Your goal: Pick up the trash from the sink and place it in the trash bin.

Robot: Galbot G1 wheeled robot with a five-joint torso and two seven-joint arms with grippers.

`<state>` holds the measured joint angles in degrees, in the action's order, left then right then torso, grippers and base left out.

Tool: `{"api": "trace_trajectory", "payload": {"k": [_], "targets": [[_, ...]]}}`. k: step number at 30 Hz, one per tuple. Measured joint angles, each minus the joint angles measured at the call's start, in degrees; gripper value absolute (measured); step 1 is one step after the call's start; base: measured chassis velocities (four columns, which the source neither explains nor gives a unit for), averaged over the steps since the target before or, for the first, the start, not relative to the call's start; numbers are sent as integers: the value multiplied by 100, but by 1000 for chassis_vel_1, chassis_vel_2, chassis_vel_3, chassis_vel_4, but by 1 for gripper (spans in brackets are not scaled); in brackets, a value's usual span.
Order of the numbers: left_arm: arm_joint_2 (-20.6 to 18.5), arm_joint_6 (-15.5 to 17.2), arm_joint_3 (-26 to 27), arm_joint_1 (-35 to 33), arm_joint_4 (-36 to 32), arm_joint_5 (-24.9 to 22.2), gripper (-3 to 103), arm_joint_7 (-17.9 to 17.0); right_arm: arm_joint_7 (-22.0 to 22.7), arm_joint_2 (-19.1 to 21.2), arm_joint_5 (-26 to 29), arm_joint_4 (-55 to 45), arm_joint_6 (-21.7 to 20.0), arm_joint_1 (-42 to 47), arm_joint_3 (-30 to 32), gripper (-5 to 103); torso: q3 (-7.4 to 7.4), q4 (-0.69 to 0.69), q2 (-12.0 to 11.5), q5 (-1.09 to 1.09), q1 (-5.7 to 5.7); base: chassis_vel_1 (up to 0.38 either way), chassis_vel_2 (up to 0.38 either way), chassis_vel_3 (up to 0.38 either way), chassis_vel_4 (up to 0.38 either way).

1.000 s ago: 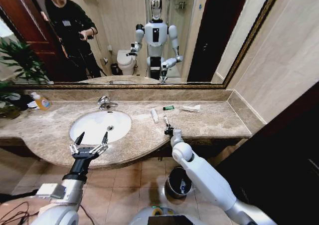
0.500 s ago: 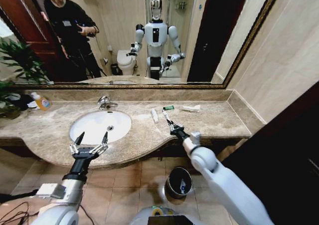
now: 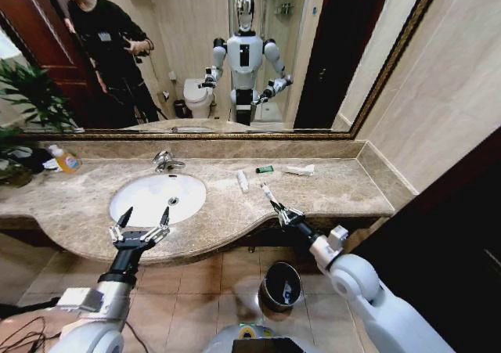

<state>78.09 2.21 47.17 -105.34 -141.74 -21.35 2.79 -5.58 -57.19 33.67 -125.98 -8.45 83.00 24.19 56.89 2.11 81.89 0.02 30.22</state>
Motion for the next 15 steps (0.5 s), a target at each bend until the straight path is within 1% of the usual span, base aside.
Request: {"api": "trace_trajectory", "payload": {"k": [1, 2, 3, 4, 5, 7, 8, 9, 11, 12, 13, 15], "targets": [[0, 0, 0, 0, 0, 0, 100, 0, -261, -63, 23, 64, 72, 216, 299, 1, 0, 0, 0, 0, 0, 0, 0, 0, 0], [0, 0, 0, 0, 0, 0, 100, 0, -261, -63, 23, 64, 72, 216, 299, 1, 0, 0, 0, 0, 0, 0, 0, 0, 0], [0, 0, 0, 0, 0, 0, 100, 0, -504, -86, 60, 121, 99, 324, 495, 1, 0, 0, 0, -1, 0, 0, 0, 0, 0], [0, 0, 0, 0, 0, 0, 100, 0, -907, -102, 147, 232, 134, 449, 760, 1, 0, 0, 0, -1, 0, 0, 0, 0, 0], [0, 0, 0, 0, 0, 0, 100, 0, -907, -102, 147, 232, 134, 449, 760, 1, 0, 0, 0, -1, 0, 0, 0, 0, 0], [0, 0, 0, 0, 0, 0, 100, 0, -1719, -92, 344, 393, 146, 666, 1210, 1, 0, 0, 0, 0, 1, 0, 0, 0, 0], [0, 0, 0, 0, 0, 0, 100, 0, -1937, -87, 396, 438, 142, 728, 1341, 1, 0, 0, 0, -1, 1, 0, 0, 0, 0], [0, 0, 0, 0, 0, 0, 100, 0, -1937, -87, 396, 438, 142, 728, 1341, 1, 0, 0, 0, -1, 1, 0, 0, 0, 0], [0, 0, 0, 0, 0, 0, 100, 0, -2509, -131, 467, 633, 153, 835, 1687, 1, 0, 0, 0, -2, 1, 0, 0, 0, 0], [0, 0, 0, 0, 0, 0, 100, 0, -2752, -183, 492, 776, 224, 883, 1865, 1, 0, 0, 0, -1, 1, 0, 0, 0, 0], [0, 0, 0, 0, 0, 0, 100, 0, -2752, -183, 492, 776, 224, 883, 1865, 1, 0, 0, 0, -1, 1, 0, 0, 0, 0], [0, 0, 0, 0, 0, 0, 100, 0, -3066, -246, 546, 1029, 402, 995, 2122, 1, 0, 0, -1, 0, 1, 0, 0, 0, 0]]}}
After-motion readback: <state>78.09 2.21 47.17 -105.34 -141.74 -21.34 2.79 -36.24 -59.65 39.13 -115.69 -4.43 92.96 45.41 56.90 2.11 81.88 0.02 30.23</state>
